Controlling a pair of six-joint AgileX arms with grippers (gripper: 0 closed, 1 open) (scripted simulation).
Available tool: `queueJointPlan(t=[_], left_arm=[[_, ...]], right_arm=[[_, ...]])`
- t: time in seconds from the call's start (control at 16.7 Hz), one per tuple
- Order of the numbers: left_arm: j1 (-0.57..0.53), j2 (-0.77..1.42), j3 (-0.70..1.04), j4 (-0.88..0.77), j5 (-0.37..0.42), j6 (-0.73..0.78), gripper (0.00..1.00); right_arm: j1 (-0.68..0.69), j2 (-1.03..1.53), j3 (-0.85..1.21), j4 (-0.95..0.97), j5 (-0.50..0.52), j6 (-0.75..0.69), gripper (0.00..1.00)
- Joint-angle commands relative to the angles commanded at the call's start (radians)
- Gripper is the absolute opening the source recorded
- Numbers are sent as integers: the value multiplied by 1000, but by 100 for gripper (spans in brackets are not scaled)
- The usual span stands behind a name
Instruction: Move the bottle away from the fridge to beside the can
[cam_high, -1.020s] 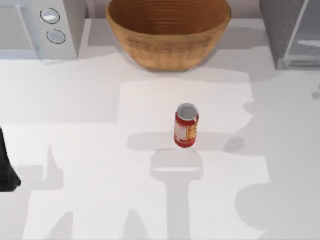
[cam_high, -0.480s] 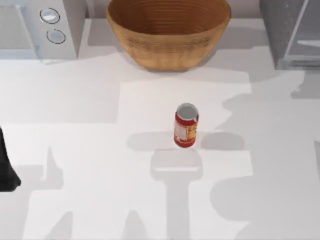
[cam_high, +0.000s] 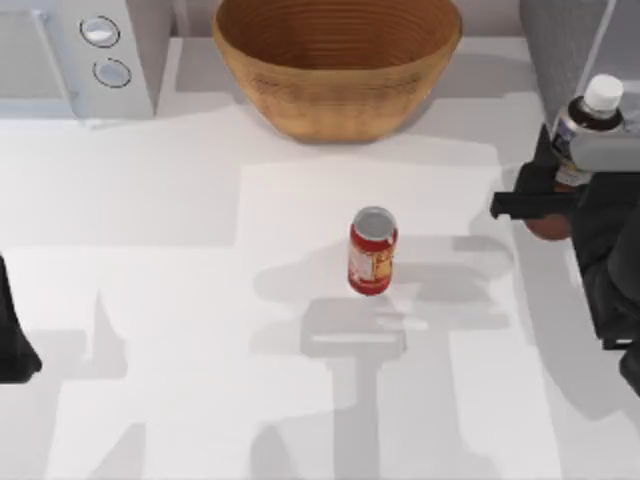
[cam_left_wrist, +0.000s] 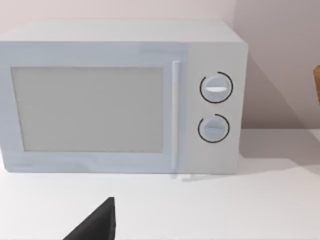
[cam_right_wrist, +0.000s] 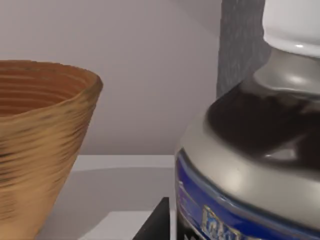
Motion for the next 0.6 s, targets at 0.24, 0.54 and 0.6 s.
queueJointPlan(t=[0.24,0.54,0.6], left_arm=[[0,0,0,0,0,0,100],[0,0,0,0,0,0,100],[0,0,0,0,0,0,100]], right_arm=[[131,7,-54,60,131,-3,0],[133,6,-53,59,133,-1,0],[134,6,-54,60,134,-1,0]])
